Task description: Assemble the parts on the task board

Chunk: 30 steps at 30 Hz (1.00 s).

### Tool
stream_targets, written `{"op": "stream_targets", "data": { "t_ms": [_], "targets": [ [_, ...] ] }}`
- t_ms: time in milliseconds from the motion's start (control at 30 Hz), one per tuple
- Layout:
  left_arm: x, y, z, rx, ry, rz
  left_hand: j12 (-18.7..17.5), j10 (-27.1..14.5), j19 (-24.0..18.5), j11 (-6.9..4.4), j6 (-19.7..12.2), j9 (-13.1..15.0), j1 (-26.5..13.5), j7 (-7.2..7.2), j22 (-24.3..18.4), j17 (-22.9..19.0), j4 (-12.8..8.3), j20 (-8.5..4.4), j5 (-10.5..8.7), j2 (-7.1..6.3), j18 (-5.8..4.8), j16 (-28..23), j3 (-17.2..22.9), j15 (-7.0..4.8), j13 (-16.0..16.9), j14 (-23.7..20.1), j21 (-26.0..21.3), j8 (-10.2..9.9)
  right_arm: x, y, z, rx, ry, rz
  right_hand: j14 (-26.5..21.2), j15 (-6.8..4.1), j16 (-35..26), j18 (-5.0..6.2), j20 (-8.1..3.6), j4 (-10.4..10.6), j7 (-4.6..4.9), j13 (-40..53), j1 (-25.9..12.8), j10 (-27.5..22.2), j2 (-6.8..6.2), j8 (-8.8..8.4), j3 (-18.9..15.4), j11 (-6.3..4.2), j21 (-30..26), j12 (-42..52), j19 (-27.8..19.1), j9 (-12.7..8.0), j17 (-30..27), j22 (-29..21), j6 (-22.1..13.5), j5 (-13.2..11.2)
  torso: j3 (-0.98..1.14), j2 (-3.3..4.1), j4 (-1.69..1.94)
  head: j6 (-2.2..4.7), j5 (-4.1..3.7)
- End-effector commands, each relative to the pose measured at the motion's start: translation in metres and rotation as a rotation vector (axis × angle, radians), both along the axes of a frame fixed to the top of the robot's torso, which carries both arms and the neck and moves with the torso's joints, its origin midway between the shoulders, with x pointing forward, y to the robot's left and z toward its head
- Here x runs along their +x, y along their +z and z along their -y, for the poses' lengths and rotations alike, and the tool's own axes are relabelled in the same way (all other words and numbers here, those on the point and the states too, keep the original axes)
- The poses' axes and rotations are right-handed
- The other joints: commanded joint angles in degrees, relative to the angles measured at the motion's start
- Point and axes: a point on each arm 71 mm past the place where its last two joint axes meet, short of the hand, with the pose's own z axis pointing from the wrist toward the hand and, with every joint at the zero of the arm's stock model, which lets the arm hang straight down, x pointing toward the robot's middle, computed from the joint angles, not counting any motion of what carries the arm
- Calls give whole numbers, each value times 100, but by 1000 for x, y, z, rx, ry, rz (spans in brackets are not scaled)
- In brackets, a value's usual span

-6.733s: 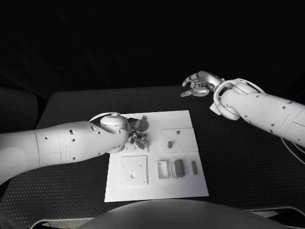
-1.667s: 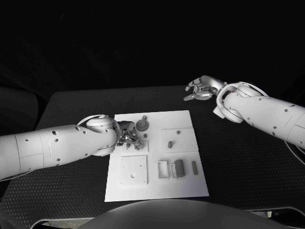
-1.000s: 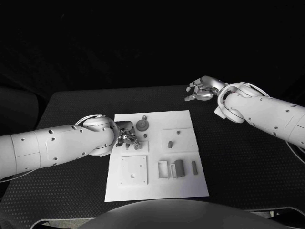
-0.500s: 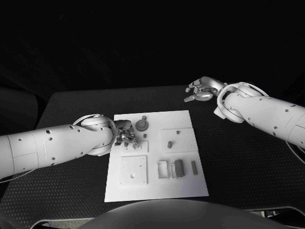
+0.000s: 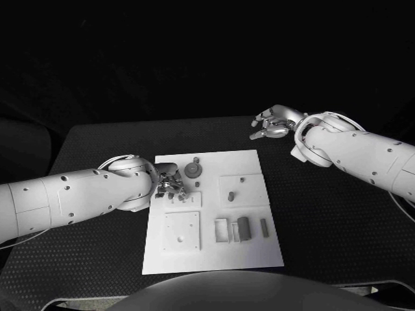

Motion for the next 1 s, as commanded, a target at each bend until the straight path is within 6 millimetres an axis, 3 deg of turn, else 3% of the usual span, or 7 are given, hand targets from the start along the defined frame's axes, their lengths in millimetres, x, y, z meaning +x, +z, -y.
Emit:
{"op": "stream_targets", "data": {
  "t_ms": [33,700,1000],
  "targets": [
    [-4,-7,-9,-33,62,-100,21,-14,12,38,-117,-5,-18,171,88,-9,-8,25,-20,-61,598,-16,7,1,-5,32,12,26,-1,0,-2,-7,15,-6,-7,-24,-1,261,-37,18,119,-9,-49,-31,-14,21,-22,7,-37,31,-15,-9,-5,-7,-93,11,1,-1,-5,1,11],
    [2,-1,-11,-64,96,-130,29,-23,7,43,-118,-47,-83,176,91,-14,33,23,-30,-112,604,-10,-7,6,-7,25,11,39,-2,0,-3,-16,23,-5,-12,-22,0,261,-36,10,120,-13,-35,-37,-16,22,-16,9,-40,35,-20,-10,-6,-7,-96,11,11,0,-10,1,10],
    [4,0,-11,-73,102,-116,37,-25,8,29,-73,-63,-38,162,94,-17,11,19,-32,-16,611,-4,26,-6,-8,23,13,80,-2,0,-3,-16,24,-4,-13,-22,0,261,-36,9,121,-15,-34,-38,-15,23,-15,9,-40,37,-21,-10,-6,-7,-95,11,5,-1,-10,1,3]
  ]
}}
